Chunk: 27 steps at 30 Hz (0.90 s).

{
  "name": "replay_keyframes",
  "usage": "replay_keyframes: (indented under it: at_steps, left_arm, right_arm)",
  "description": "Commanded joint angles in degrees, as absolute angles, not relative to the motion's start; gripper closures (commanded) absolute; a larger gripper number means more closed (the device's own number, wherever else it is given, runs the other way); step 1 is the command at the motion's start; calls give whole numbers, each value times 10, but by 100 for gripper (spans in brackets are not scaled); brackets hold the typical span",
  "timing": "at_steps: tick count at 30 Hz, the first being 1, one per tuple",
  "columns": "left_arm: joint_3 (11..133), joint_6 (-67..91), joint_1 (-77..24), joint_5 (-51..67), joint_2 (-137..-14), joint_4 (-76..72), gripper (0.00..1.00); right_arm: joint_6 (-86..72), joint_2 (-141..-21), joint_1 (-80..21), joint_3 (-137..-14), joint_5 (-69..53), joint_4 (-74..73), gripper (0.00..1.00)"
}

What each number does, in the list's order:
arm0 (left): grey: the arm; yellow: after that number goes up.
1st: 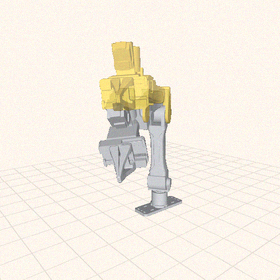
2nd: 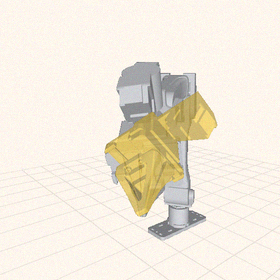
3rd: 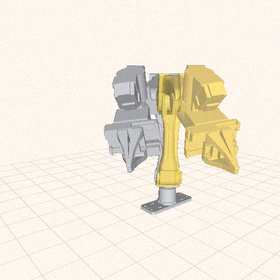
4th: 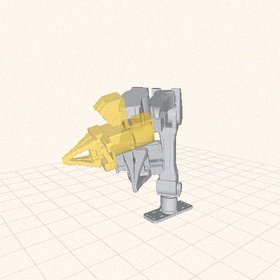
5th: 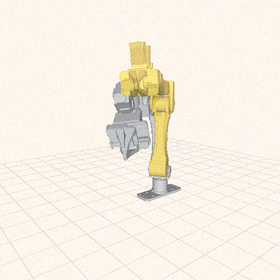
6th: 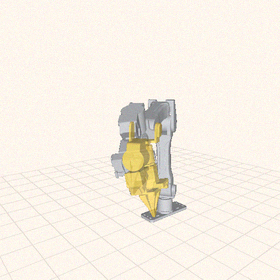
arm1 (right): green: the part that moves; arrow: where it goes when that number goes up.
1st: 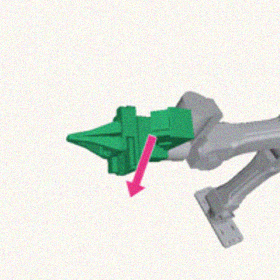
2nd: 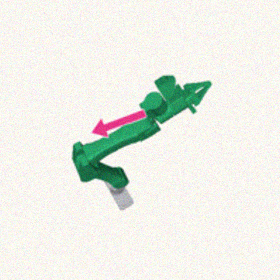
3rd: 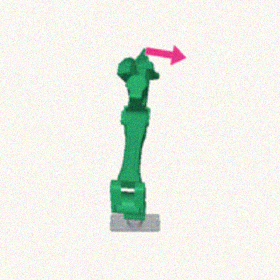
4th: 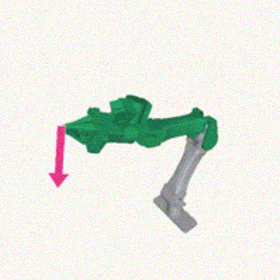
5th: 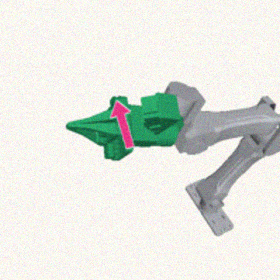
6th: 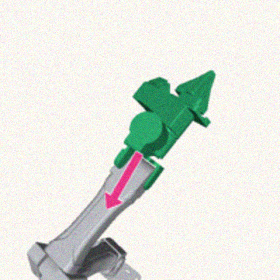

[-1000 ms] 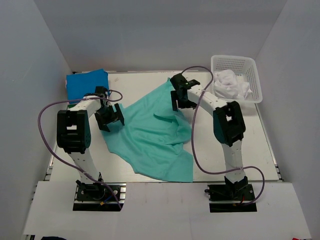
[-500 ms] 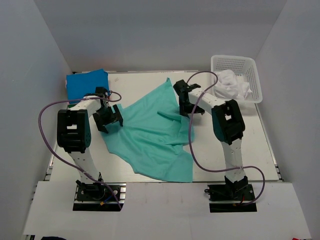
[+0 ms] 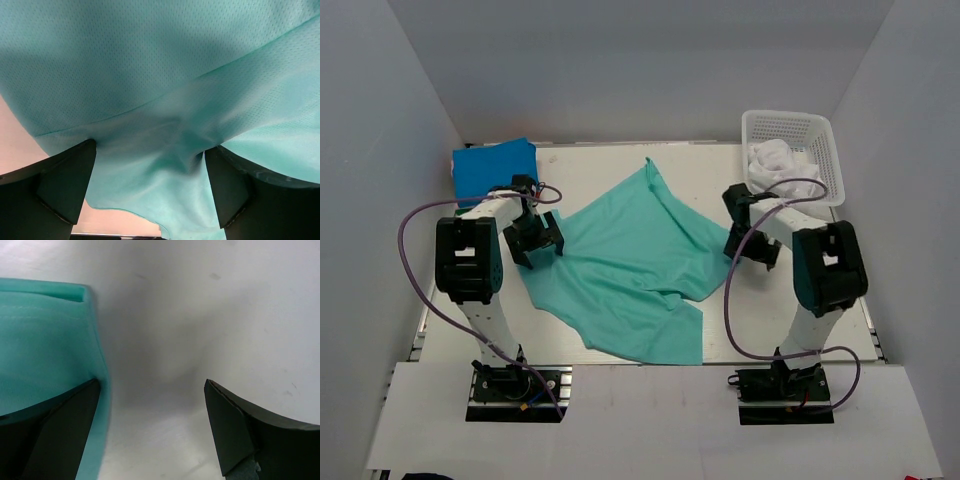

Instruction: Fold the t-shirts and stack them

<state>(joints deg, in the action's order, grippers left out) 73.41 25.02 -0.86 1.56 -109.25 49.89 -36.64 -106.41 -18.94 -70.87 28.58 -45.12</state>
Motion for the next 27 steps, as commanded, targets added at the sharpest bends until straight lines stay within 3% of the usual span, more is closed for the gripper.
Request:
replay_keyframes:
  at_steps: [1,8,12,16,22,27]
  left_arm:
    - [742,246,-4,6,-1107,499,0]
    - [812,189,-13,85,-1089,486,0]
    - [873,177,-13,81,-1076,509,0]
    - [863,191,-13,55,-1041,528,0]
    - [725,270,-1,0,-909,474,0]
    - [636,320,-1,23,-909,459,0]
  right_arm:
    - [-446,-996,-152,-643,275,-532,10]
    - [-483,-854,-117,-594,245,-577,10]
    - [-394,-836,-130,-680,223,-560,10]
    - [-301,-848,-168,-778,133,-442,10]
    - [-230,-1035,-250,-939,67,-360,10]
    - [-209,-1217,-265,-1091,14,-342,10]
